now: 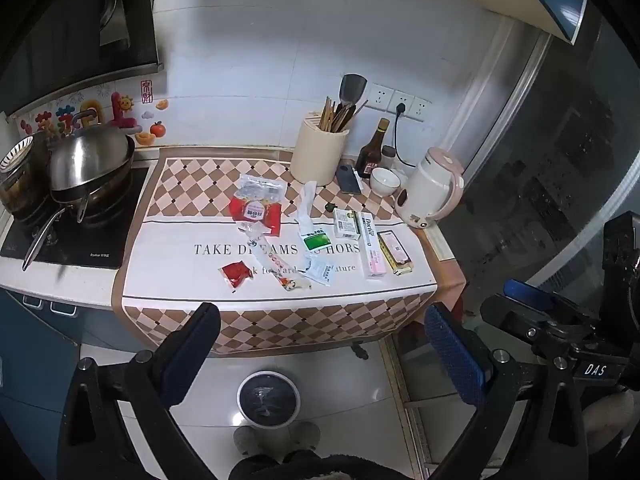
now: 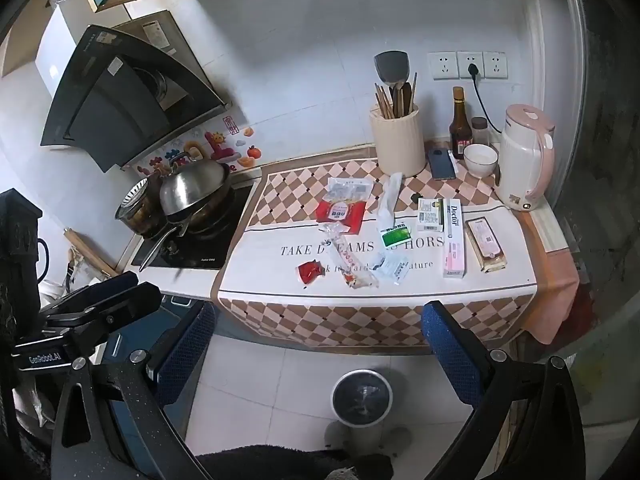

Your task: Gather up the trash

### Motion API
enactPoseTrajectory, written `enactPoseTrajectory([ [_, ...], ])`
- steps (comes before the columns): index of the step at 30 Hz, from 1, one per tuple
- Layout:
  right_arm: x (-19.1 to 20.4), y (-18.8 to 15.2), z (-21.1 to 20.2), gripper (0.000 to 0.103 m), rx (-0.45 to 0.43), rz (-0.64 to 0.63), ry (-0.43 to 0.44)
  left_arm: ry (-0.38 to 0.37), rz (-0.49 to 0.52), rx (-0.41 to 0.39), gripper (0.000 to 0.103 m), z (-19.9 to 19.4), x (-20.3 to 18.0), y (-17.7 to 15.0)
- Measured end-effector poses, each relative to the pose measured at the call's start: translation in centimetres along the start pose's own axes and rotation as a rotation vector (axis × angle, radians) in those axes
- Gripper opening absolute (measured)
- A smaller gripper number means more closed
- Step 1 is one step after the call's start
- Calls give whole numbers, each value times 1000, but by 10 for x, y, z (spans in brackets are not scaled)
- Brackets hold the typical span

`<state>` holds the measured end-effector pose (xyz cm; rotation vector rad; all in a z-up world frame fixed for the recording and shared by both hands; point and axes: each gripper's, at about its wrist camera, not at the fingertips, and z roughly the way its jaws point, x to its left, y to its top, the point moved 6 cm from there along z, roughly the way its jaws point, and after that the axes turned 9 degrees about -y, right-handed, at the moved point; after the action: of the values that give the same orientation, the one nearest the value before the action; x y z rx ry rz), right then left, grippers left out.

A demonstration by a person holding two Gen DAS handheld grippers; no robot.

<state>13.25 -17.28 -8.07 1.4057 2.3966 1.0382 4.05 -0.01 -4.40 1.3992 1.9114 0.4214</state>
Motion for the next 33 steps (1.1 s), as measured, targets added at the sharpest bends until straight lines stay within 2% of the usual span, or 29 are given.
enactPoseTrajectory([
  [1, -1, -1, 2, 103, 41, 10, -3, -1, -3, 0, 103, 0, 0, 0],
  [9, -3, 2, 3, 103, 35, -6, 10, -1, -16, -12, 103, -7, -8, -3],
  [33, -9, 17, 15, 103, 70, -15, 62, -30, -59, 15, 103, 15, -8, 6],
])
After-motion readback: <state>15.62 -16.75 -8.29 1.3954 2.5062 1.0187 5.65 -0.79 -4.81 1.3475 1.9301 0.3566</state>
